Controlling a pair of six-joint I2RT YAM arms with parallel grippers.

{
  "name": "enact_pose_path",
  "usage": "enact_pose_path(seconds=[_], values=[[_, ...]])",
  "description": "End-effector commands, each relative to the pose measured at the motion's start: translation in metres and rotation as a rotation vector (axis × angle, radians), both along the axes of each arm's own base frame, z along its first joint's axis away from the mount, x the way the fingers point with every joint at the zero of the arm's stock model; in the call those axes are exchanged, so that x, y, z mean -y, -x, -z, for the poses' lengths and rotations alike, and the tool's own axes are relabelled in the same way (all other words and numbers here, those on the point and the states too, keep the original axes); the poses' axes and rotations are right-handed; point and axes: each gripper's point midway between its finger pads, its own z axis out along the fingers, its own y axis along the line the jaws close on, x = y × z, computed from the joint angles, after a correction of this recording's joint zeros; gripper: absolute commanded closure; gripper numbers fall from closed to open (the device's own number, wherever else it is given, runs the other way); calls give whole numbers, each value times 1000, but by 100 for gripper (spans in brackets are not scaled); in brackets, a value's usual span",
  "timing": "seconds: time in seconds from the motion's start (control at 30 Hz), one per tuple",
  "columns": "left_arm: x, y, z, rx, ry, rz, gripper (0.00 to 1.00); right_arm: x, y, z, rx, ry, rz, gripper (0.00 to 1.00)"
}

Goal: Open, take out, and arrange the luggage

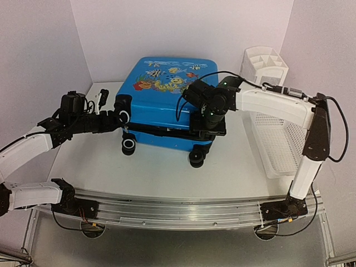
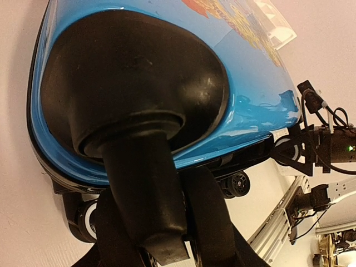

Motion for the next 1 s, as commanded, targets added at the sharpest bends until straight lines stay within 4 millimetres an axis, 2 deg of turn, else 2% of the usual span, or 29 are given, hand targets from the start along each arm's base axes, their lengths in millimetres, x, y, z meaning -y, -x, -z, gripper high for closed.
enact_pose_path(seconds=[0.0,0.1,0.17,0.2,0.3,0.37,0.47,0.57,0.63,0.67,0.77,0.83,0.9,0.97], values=[[21,20,-141,522,209,187,100,-23,-29,9,33,3,-40,33],[14,22,-143,543,196,187,100,-25,-48,5,39,-19,-33,52],[5,19,-142,544,194,165,100,-27,-62,-4,66,-28,-57,78],[0,16,-140,538,194,145,100,-29,-71,-11,85,-35,-78,86],[-22,5,-132,521,187,74,100,-35,-96,-32,128,-66,-140,100],[-25,11,-134,531,187,103,100,-42,-108,-46,161,-86,-181,100],[-15,32,-138,552,190,237,100,-57,-114,-75,206,-150,-243,100],[-5,54,-135,550,185,369,100,-64,-104,-98,232,-197,-274,100],[3,68,-131,546,185,451,99,-56,-92,-98,215,-194,-272,100],[8,73,-131,547,187,485,96,-50,-87,-97,205,-190,-265,100],[19,77,-123,568,154,553,64,-28,-80,-86,172,-183,-221,100],[21,73,-120,585,129,562,48,-20,-80,-75,158,-198,-190,100],[21,68,-124,616,99,557,36,-12,-84,-70,157,-200,-170,100],[20,71,-127,671,46,596,28,-6,-90,-72,168,-200,-154,100]])
